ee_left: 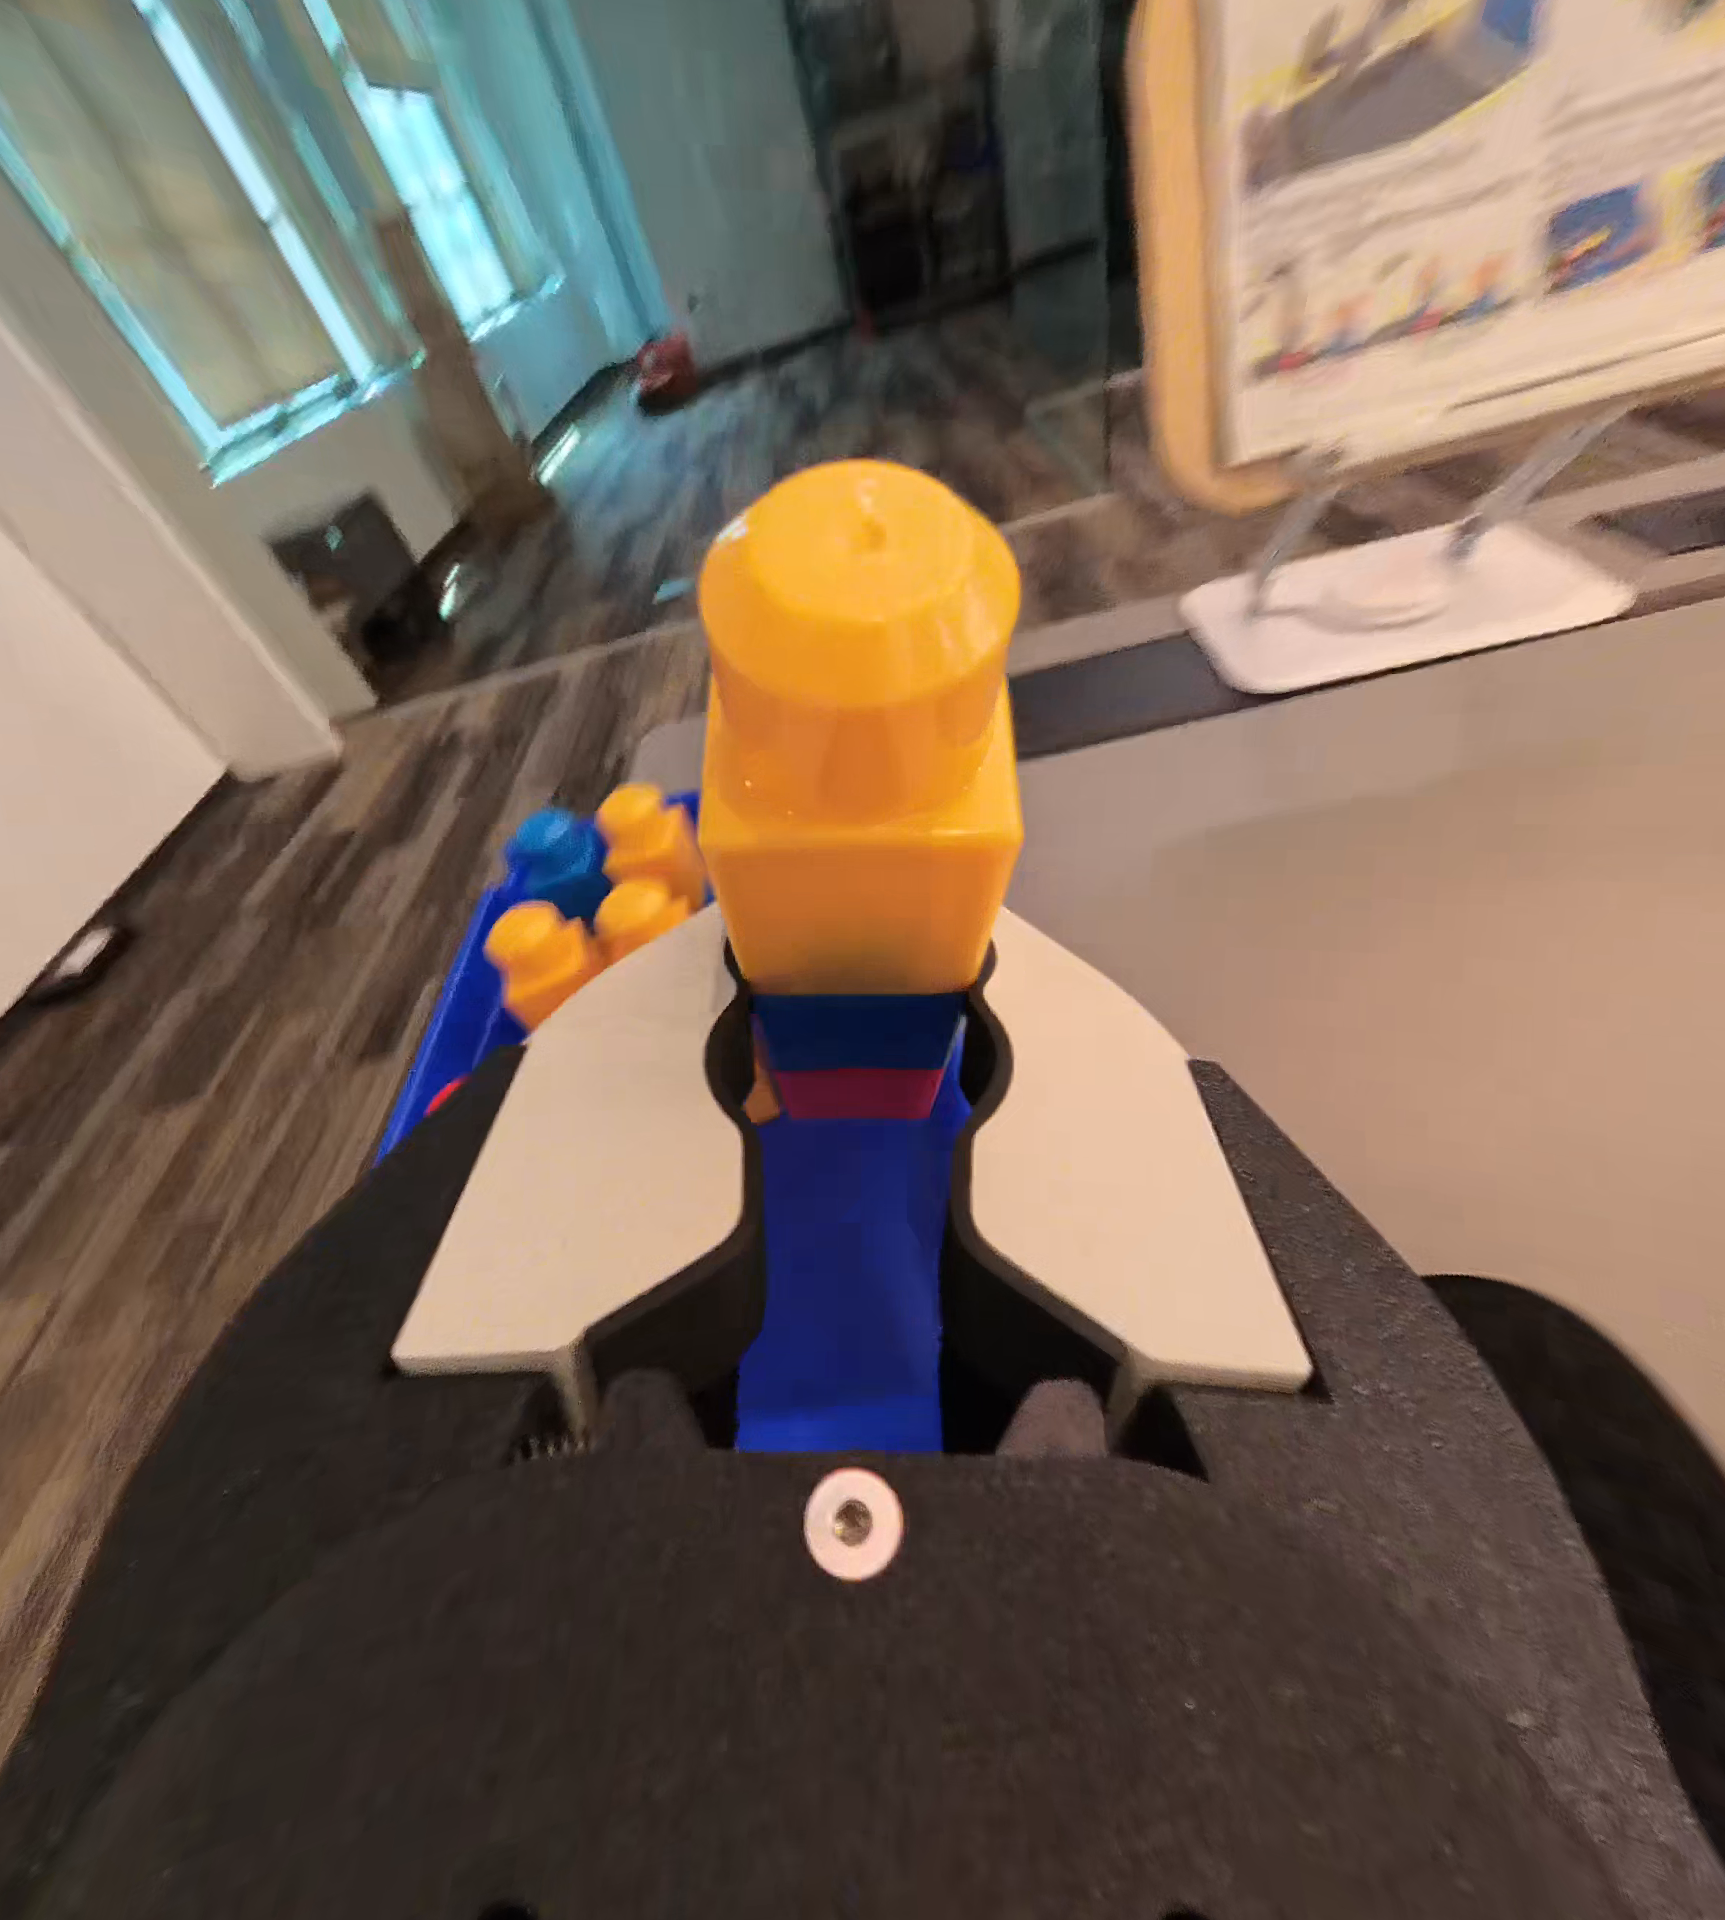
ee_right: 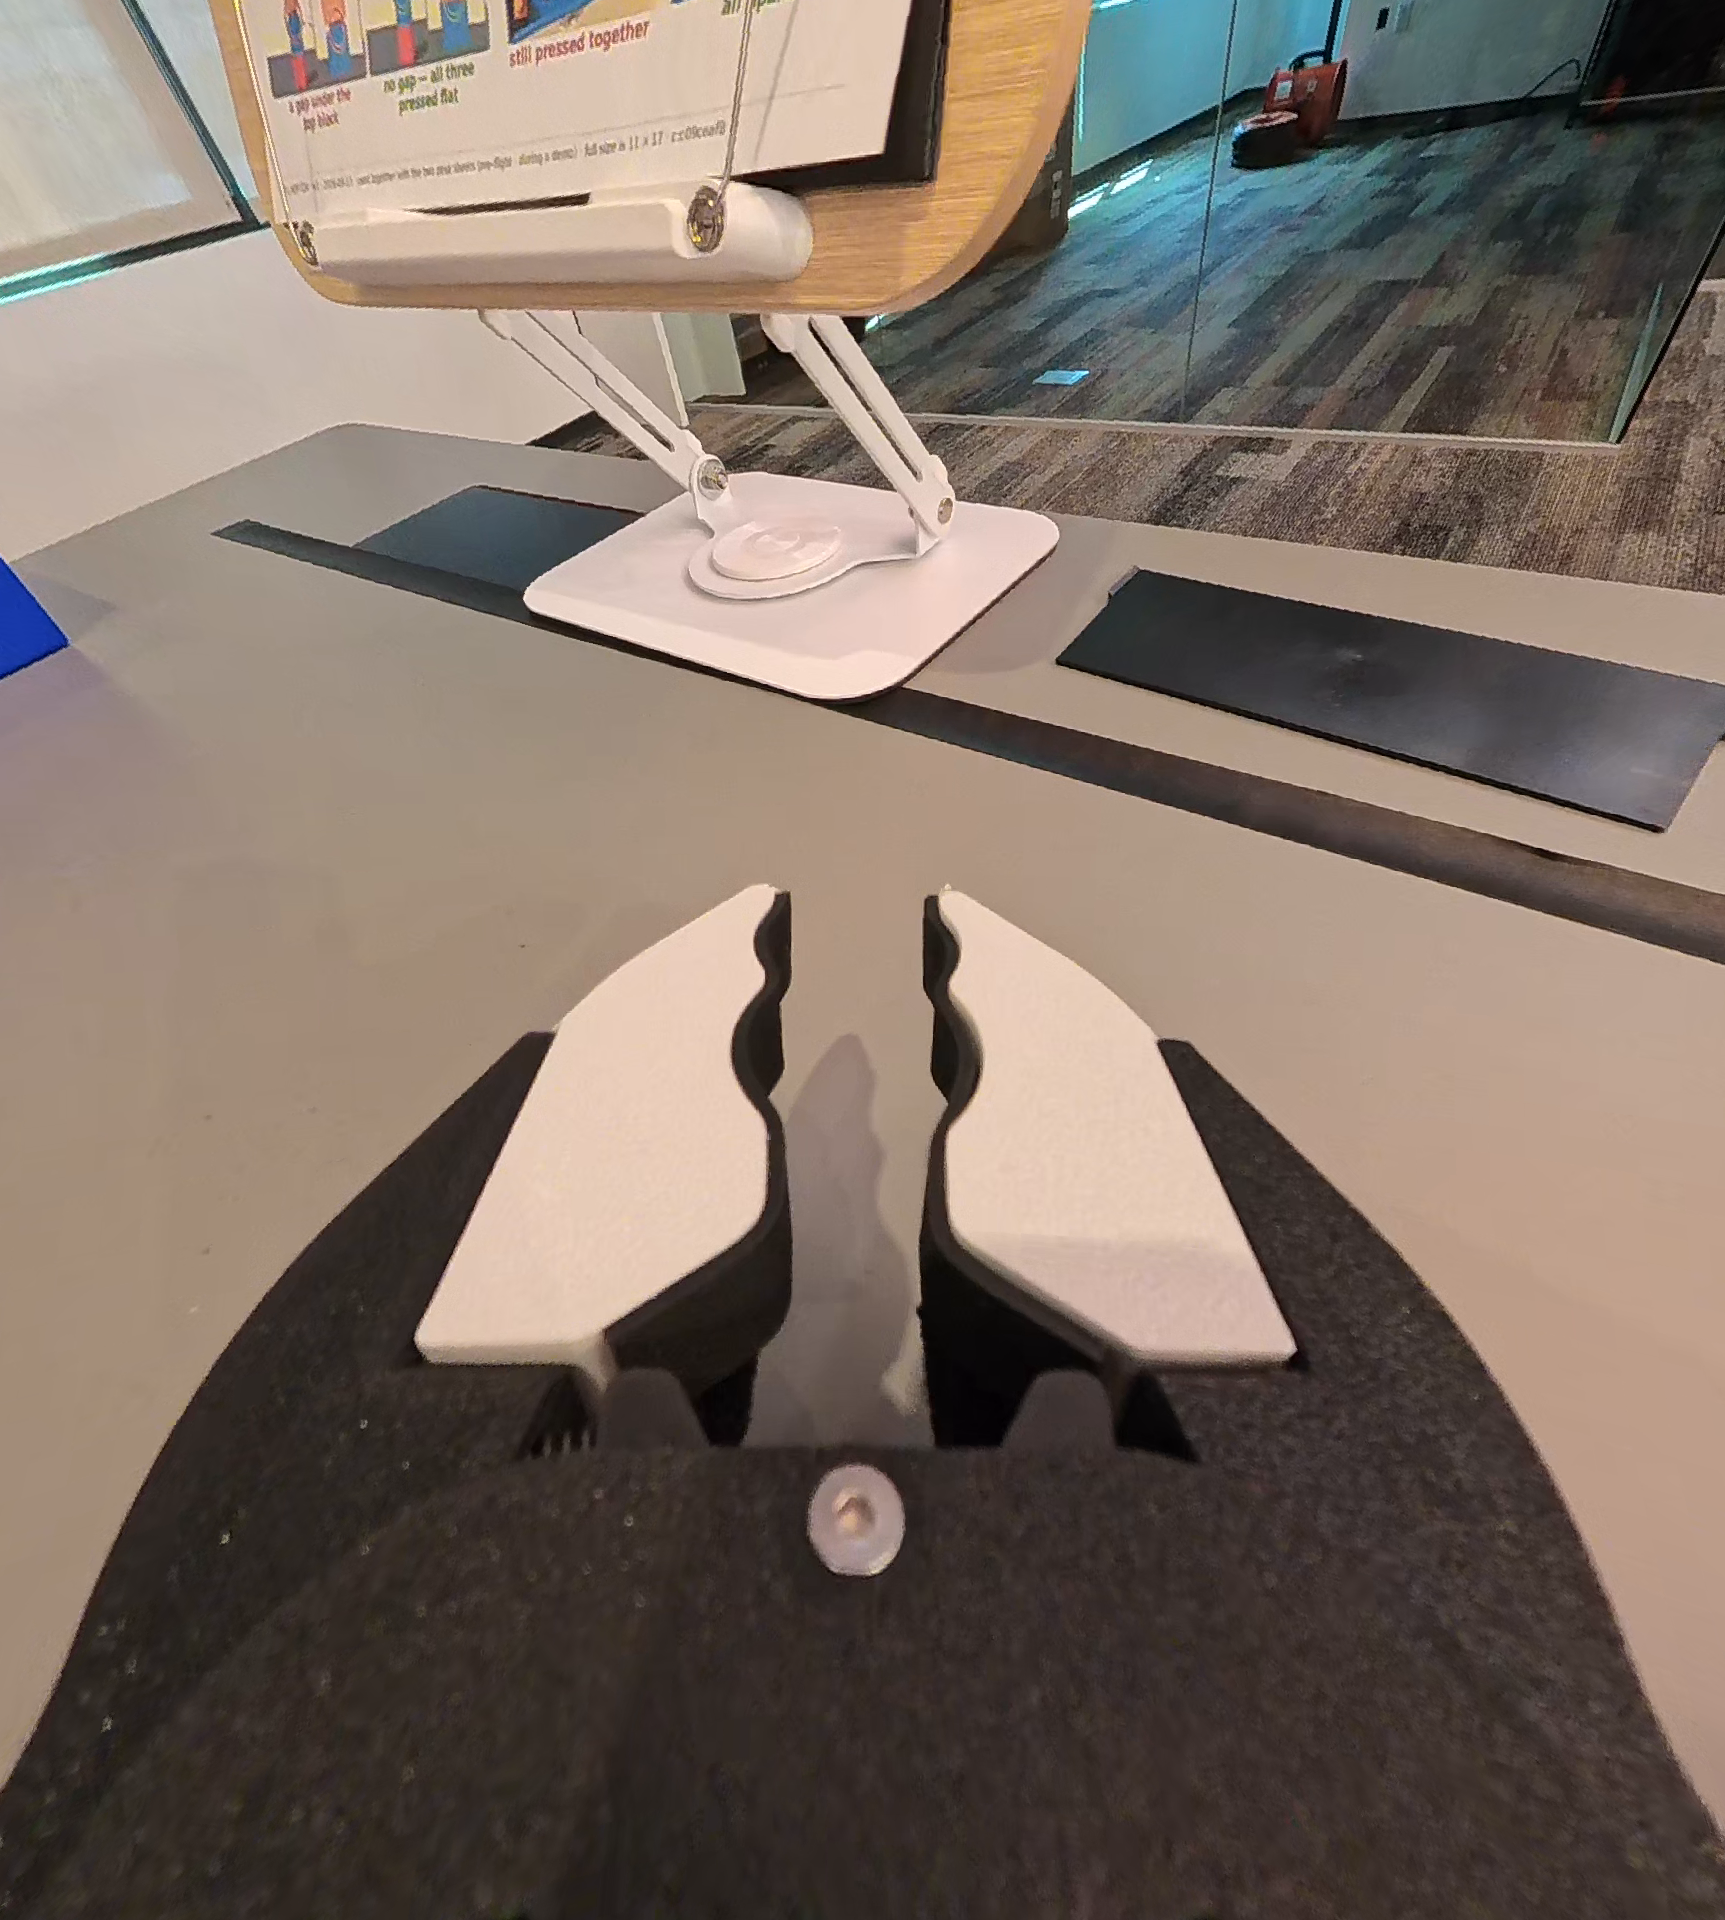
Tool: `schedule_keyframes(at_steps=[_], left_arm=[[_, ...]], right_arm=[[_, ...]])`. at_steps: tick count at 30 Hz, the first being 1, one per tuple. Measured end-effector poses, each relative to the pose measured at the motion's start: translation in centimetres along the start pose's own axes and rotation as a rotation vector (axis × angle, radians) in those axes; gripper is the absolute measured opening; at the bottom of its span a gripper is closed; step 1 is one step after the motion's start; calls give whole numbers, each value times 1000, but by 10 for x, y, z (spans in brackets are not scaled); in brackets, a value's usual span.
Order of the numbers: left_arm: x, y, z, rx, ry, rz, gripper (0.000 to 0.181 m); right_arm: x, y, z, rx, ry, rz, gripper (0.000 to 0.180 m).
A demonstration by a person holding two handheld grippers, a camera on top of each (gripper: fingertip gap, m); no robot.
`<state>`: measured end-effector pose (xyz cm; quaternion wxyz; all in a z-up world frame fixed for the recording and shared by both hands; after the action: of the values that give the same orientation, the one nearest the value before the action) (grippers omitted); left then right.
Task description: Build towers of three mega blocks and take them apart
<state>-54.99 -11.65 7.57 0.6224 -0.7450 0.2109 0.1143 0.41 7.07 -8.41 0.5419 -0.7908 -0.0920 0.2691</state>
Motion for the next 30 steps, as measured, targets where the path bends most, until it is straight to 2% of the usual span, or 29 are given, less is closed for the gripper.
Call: schedule_keyframes(at_steps=[3,7,11,15,17,22,27,30], left_arm=[[54,-52,-8,138,183,17,36],[137,-100,8,261,475,19,36],[216,-122,48,285,699,33,36],[290,-136,86,321,914,34,36],[317,-141,102,348,980,58,36],[365,-157,130,398,1109,95,36],[393,-166,134,453,1247,59,36],[400,-161,135,475,1282,24,36]], right_arm=[[-6,-1,1,-11,-15,-34,23],[-38,-14,-2,27,-133,-108,23],[-97,-21,-14,28,-432,-151,24],[-153,-6,-35,-110,-797,-132,26],[-168,-1,-46,-152,-914,-123,26],[-161,-15,-56,-79,-917,-122,40],[-137,-35,-65,48,-823,-110,59],[-136,-35,-66,49,-822,-116,63]])
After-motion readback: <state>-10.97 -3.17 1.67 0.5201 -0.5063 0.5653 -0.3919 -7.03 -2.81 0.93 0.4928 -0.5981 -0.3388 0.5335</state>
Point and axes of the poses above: each gripper's, where its closed fingertips meet, z out along the fingers, y out of its underside, x = y × z across the jaws, the point moved 2 cm from there along -z, back along the fingers, and after that the axes turned 11 degrees about z, right-handed, at the moved point
